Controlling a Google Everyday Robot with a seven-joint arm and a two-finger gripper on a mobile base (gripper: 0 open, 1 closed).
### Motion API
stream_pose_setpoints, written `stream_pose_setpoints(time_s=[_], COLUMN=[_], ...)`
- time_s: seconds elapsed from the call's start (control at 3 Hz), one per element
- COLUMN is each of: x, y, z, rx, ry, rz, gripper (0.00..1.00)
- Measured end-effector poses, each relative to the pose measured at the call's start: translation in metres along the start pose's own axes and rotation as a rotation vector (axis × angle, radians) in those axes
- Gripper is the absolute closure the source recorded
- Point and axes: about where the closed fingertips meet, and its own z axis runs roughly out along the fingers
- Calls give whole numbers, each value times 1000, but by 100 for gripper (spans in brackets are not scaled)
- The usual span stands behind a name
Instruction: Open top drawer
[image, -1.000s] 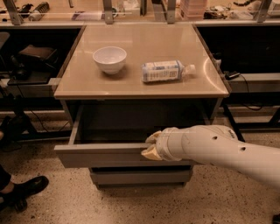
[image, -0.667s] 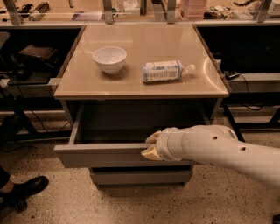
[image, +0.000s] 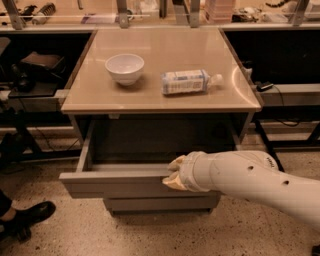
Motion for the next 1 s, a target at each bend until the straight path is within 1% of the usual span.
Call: stream_pose_setpoints(time_s=[0.33,0.67,1.0], x=[12,12,21], y=[17,17,23], z=[-13,-13,-15], rx=[25,25,21], ry=[5,5,13], rz=[13,14,36], gripper=[100,100,100])
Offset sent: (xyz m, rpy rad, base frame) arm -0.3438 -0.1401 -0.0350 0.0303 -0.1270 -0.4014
